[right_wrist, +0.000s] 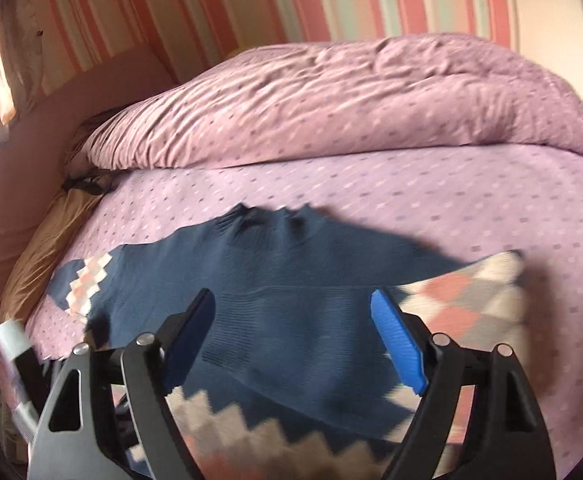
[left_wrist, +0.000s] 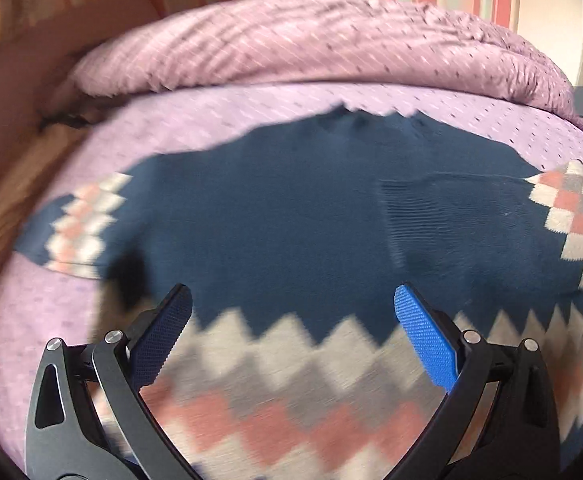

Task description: Fold small clothes

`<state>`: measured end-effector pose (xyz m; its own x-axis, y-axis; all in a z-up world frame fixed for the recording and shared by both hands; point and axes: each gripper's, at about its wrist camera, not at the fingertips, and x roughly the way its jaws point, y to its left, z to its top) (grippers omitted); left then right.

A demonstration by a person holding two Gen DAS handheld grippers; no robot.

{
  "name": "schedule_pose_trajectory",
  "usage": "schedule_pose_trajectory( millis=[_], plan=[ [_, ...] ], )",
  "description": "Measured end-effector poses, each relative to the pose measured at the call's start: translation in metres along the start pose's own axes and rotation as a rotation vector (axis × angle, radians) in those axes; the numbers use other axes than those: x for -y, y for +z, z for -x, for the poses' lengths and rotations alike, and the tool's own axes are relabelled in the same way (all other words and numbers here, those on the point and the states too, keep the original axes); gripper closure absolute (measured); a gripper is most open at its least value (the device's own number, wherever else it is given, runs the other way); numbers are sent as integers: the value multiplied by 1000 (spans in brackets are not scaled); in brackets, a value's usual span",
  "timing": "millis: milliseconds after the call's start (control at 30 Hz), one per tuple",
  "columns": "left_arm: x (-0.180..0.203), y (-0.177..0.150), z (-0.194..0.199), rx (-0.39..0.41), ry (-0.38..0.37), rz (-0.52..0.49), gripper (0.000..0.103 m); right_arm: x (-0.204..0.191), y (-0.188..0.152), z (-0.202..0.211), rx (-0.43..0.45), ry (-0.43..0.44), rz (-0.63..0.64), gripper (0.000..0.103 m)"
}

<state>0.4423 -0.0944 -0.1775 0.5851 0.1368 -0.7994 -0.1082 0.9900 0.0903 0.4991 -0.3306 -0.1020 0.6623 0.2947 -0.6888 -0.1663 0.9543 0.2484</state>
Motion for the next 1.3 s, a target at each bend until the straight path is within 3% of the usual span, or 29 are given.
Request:
schedule_pose_trajectory(
  millis=[133, 333, 367, 400, 433, 467, 500, 600, 767, 1033, 1300],
  plan=[
    [28, 9, -29, -55, -123, 44, 3, 26, -4, 13, 15, -17, -14, 21],
    [69, 18, -67, -136, -145, 47, 8, 49, -17, 8, 7, -26, -40, 21],
    [73, 21, -68, -135, -153, 52, 16, 52, -20, 9, 8, -26, -44, 21],
    [80, 25, -66, -124, -156, 40, 35, 55, -22, 8, 7, -24, -50, 21],
    [85, 28, -64, -117, -151, 27, 41, 59, -23, 8, 4, -27, -56, 21],
    [92, 30, -58, -86, -105, 18, 61, 62, -25, 8, 5, -28, -60, 21],
    [93, 32, -54, -63, -82, 16, 98, 64, -26, 8, 7, -29, -63, 21],
    [99, 36, -47, -50, -111, 33, 98, 70, -28, 10, 14, -41, -74, 21],
    [94, 41, -38, 8, -88, -3, 98, 74, -29, 13, 7, -59, -72, 21],
    [32, 59, -33, 28, -66, 10, 99, 82, -30, 17, 8, -80, -76, 21],
    [-40, 74, -44, 79, 142, -24, 99, 67, -35, 9, -30, -87, -43, 21]
  ],
)
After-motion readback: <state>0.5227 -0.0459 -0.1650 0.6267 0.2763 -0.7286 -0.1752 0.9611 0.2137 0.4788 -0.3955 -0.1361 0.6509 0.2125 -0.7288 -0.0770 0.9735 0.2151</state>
